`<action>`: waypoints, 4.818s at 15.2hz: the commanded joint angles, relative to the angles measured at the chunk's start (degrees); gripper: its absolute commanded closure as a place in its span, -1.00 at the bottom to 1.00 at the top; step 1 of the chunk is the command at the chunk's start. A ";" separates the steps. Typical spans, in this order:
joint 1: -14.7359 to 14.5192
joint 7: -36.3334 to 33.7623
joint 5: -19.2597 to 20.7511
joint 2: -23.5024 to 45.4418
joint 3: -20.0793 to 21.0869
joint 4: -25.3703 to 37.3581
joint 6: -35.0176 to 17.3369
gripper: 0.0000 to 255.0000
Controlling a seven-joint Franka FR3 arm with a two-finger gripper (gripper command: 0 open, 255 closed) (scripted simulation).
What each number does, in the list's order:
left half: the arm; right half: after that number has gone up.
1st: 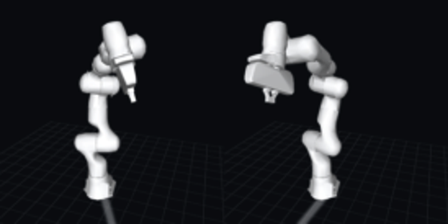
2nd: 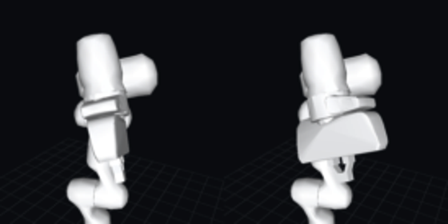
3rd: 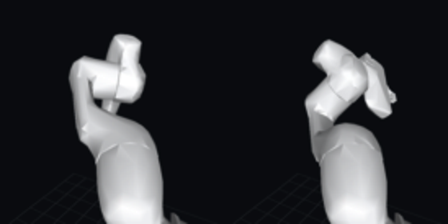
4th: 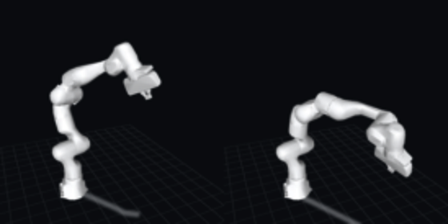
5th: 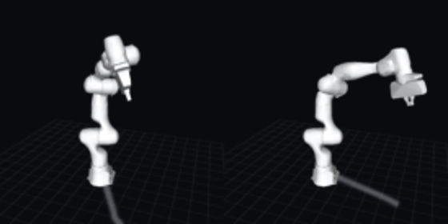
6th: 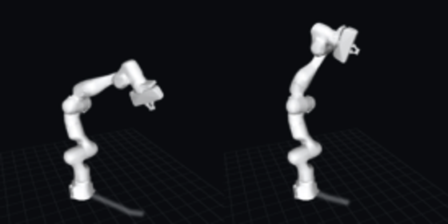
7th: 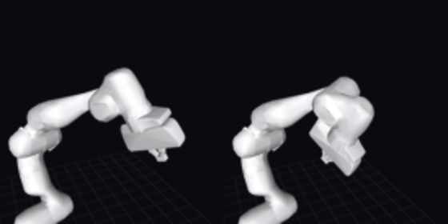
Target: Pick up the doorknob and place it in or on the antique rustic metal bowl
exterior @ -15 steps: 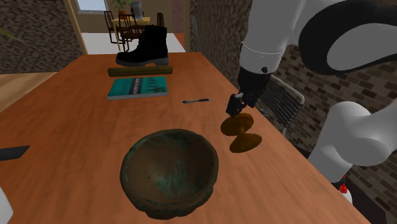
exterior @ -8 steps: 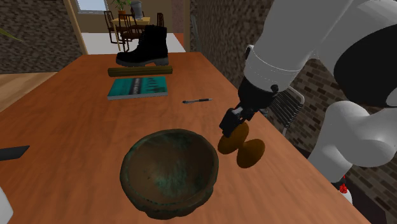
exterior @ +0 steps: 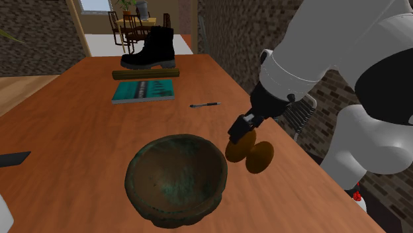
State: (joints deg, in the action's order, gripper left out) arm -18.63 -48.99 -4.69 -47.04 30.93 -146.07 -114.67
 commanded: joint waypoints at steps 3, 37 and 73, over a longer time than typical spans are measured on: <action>-0.79 -0.30 0.46 -0.17 0.07 -0.71 7.45 -1.00; 0.64 2.48 3.97 1.92 -4.14 16.77 22.72 1.00; 3.55 -30.49 31.27 57.68 28.48 65.35 34.90 1.00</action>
State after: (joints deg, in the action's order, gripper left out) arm -15.85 -79.49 27.24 11.36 59.36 -79.15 -78.51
